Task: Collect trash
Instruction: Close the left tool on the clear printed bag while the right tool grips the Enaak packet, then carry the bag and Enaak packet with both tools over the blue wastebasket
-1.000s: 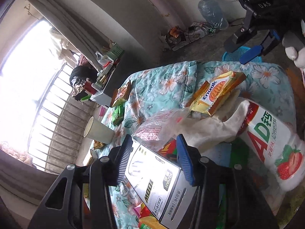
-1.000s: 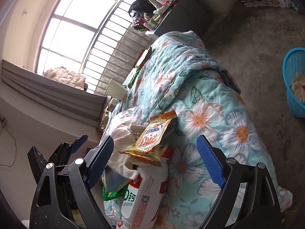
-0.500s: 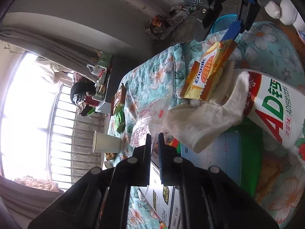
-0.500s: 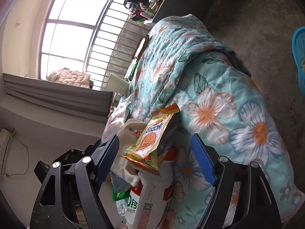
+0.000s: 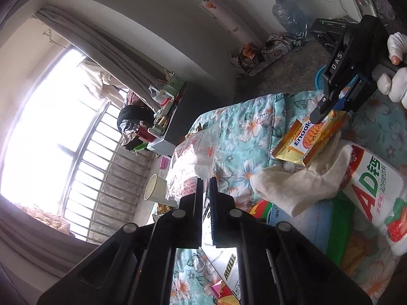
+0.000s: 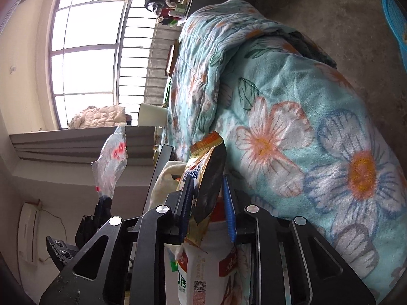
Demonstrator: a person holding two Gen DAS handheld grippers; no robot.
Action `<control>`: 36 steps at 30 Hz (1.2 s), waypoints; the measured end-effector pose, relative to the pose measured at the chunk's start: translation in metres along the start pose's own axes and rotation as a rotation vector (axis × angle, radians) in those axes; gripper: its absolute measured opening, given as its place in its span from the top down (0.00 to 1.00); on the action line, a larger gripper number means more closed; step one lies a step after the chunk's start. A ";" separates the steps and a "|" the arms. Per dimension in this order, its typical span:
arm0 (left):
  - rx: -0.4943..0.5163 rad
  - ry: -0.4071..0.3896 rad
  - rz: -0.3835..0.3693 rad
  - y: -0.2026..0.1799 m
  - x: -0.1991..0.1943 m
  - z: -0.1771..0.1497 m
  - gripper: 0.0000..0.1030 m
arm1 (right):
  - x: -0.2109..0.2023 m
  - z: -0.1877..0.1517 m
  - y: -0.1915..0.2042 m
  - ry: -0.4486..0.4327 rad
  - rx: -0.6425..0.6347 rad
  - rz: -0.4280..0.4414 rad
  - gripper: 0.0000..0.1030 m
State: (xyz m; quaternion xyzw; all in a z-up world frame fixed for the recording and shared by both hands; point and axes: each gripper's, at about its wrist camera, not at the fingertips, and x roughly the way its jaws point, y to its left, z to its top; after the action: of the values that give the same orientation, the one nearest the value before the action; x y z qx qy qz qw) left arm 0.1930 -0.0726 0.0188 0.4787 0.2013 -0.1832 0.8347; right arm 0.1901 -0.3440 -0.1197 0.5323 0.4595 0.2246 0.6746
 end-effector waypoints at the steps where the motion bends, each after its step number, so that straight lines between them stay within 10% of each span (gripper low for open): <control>1: -0.013 -0.002 -0.002 0.003 -0.002 0.000 0.96 | -0.001 -0.001 -0.001 0.000 0.005 0.010 0.86; 9: -0.022 -0.044 0.038 0.011 -0.018 -0.001 0.96 | -0.022 -0.011 0.001 -0.056 0.009 0.088 1.00; 36: -0.126 -0.158 0.120 0.034 -0.074 0.028 0.96 | -0.074 -0.016 0.040 -0.184 -0.076 0.284 1.00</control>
State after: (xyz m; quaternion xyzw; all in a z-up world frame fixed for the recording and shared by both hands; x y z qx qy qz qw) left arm 0.1507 -0.0723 0.0940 0.4205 0.1170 -0.1568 0.8860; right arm 0.1491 -0.3810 -0.0544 0.5845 0.3071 0.2851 0.6948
